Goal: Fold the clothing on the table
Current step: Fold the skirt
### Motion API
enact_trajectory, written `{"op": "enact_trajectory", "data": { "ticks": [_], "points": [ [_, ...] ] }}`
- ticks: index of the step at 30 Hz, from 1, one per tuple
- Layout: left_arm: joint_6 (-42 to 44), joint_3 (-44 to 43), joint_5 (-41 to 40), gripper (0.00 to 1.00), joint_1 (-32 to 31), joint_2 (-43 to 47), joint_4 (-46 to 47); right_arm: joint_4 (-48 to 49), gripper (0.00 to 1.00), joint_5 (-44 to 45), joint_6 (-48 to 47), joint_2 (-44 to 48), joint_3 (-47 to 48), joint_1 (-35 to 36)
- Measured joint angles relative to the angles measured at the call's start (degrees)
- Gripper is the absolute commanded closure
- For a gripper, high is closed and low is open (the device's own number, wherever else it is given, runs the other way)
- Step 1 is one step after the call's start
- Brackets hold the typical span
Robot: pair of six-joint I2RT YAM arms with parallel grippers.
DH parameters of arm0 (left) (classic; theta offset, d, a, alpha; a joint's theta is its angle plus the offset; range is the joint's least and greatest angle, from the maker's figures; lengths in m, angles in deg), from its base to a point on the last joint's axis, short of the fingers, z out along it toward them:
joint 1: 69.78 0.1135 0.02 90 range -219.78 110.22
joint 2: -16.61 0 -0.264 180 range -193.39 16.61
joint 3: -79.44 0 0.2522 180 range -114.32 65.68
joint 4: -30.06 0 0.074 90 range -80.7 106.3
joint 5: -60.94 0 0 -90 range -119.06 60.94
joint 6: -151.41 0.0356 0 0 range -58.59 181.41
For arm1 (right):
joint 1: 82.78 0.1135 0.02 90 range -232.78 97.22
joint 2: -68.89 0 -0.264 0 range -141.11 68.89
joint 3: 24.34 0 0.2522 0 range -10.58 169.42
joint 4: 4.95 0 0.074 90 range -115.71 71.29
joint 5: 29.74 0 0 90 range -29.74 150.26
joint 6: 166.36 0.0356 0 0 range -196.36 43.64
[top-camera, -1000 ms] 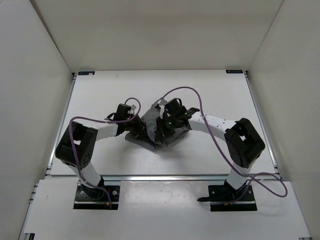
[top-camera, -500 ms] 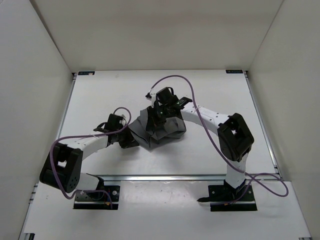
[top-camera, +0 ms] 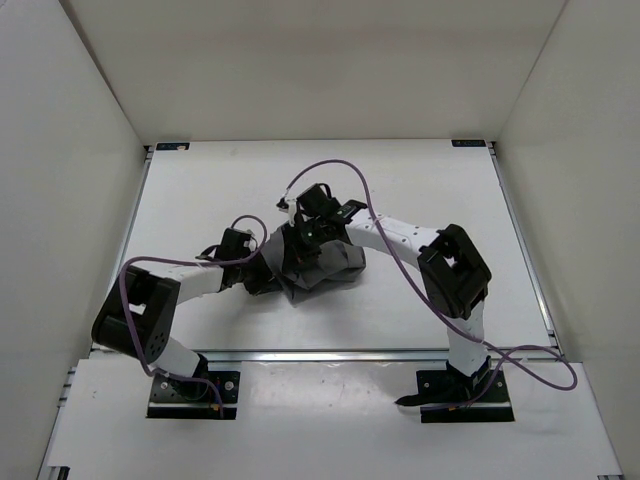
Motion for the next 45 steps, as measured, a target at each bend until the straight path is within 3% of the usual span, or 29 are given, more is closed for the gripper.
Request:
{"op": "enact_trajectory", "data": {
  "ticks": [9,11,13,14,16,19,22,25,26,27,29,35,40,45],
  "points": [
    [-0.3,-2.4,3.7,1.00,0.1,-5.0,4.0,-2.3,0.99,0.0,-0.2,-4.6,5.2,3.2],
    [0.0,-2.4,5.4,1.00,0.7,-5.7,4.8,-2.5,0.81,0.2,-0.1,-4.7,5.3,3.2],
    [0.9,-2.4,7.2,1.00,1.6,-6.1,4.9,-3.8,0.50,1.9,-0.7,-5.3,6.1,3.1],
    [1.5,-2.4,7.5,1.00,2.0,-6.0,4.4,-4.9,0.41,2.8,-1.1,-5.9,7.0,2.9],
    [2.5,-2.4,7.2,1.00,3.0,-5.4,3.0,-8.0,0.28,4.9,-2.3,-7.1,9.2,2.4],
    [4.1,-3.3,5.2,1.00,4.0,-3.9,-0.4,-12.4,0.22,6.8,-3.5,-7.9,13.6,1.9],
    [5.9,-4.3,3.4,1.00,5.5,-1.1,-3.8,-15.0,0.25,7.3,-4.1,-7.4,19.1,0.4],
    [7.9,-5.8,2.3,1.00,7.8,2.8,-7.6,-15.2,0.39,8.0,-4.7,-3.8,21.5,-2.1],
    [8.6,-6.5,1.9,1.00,8.7,4.3,-9.1,-15.2,0.58,8.3,-4.9,-2.0,21.6,-3.2],
    [9.4,-7.5,1.6,1.00,9.3,5.9,-10.6,-15.2,0.83,8.9,-5.3,0.0,21.7,-4.5],
    [10.7,-9.9,0.7,1.00,10.4,9.1,-13.4,-14.1,1.00,9.7,-5.1,4.3,20.2,-7.1],
    [12.1,-17.0,1.5,1.00,7.0,15.4,-12.8,-9.3,1.00,10.3,-5.1,17.5,1.3,-15.7],
    [11.9,-16.2,4.1,1.00,0.3,14.6,-6.5,-5.0,1.00,7.7,-5.3,17.4,-14.4,-17.4],
    [11.0,-10.8,5.9,1.00,-4.7,10.5,-2.4,-1.1,1.00,4.0,-5.4,15.0,-18.4,-17.3]
  ]
}}
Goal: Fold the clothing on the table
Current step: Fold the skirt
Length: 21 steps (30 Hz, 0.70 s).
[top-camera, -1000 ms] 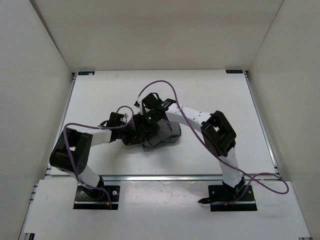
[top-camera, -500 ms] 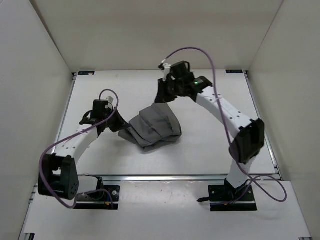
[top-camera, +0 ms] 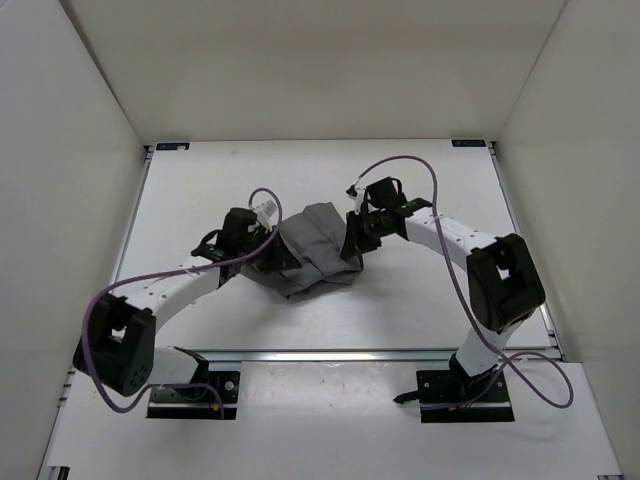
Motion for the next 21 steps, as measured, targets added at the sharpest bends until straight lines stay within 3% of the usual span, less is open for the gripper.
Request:
{"op": "enact_trajectory", "data": {
  "ticks": [11,21],
  "points": [
    [-0.9,8.9,0.3,1.00,-3.0,-10.7,3.6,9.6,1.00,-3.6,0.7,-6.2,-3.8,0.6],
    [0.2,9.3,0.3,1.00,-0.8,-10.1,2.4,12.2,1.00,-5.9,1.6,-6.1,-8.5,-2.2]
  ]
}}
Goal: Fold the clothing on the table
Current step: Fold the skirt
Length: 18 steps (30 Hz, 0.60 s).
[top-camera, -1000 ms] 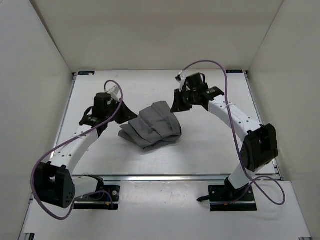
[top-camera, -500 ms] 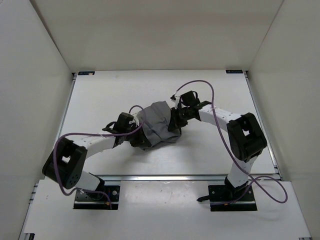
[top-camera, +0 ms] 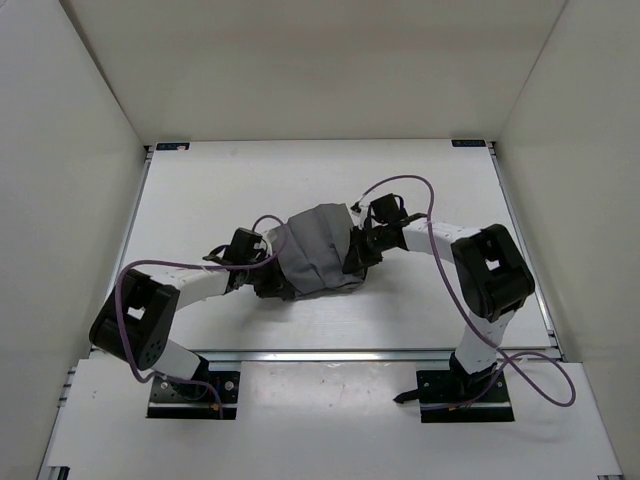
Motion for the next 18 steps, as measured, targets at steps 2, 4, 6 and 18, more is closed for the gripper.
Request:
{"op": "enact_trajectory", "data": {
  "ticks": [2,4,6,18],
  "points": [
    [0.3,-0.7,0.1,1.00,0.7,0.9,-1.4,-1.4,0.95,0.3,0.0,0.1,1.2,-0.3],
    [0.8,-2.4,0.3,1.00,1.8,2.5,-3.3,-3.0,0.80,0.9,0.2,0.7,3.3,-0.5],
    [1.1,-4.7,0.9,0.96,3.2,4.5,-5.2,-4.2,0.63,1.2,0.7,2.2,5.8,-0.9],
    [11.7,-22.1,-10.7,0.01,7.1,18.5,-19.3,-12.2,0.15,14.2,-2.3,14.9,20.5,-4.2]
  ]
}}
